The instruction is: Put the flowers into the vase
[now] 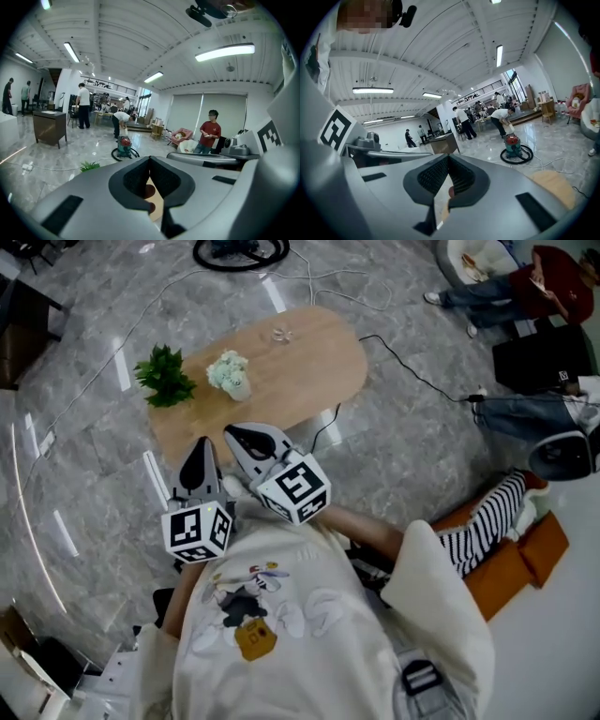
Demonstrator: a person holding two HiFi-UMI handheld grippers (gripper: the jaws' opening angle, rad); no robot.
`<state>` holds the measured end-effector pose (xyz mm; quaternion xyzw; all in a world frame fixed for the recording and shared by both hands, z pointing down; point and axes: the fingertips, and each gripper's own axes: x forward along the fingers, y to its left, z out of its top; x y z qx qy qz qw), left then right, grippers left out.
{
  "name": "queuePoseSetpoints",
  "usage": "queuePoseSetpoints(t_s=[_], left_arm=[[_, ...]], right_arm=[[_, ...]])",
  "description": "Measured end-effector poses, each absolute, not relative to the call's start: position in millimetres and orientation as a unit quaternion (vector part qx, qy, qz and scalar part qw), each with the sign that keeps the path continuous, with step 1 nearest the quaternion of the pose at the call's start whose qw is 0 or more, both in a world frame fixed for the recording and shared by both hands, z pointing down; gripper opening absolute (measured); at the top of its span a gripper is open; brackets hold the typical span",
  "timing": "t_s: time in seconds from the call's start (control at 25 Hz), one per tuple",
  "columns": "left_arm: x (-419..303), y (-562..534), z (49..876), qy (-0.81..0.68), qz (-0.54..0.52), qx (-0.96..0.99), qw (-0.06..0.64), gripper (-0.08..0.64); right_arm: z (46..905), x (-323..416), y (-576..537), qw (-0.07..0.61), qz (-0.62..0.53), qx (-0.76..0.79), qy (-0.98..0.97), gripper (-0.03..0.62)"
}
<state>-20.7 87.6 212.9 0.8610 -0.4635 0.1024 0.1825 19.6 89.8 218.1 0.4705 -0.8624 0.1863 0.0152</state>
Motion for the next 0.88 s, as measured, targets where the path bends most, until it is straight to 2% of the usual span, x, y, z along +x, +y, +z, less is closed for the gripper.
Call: queuePoseSetpoints(t_s=[0.88], left_arm=[[-2,86,214,-0.427,0.103,0.882,0.168,0.009]], right_arm=[[228,39,99,0.012,0.189,0.548,-0.815,0.005]])
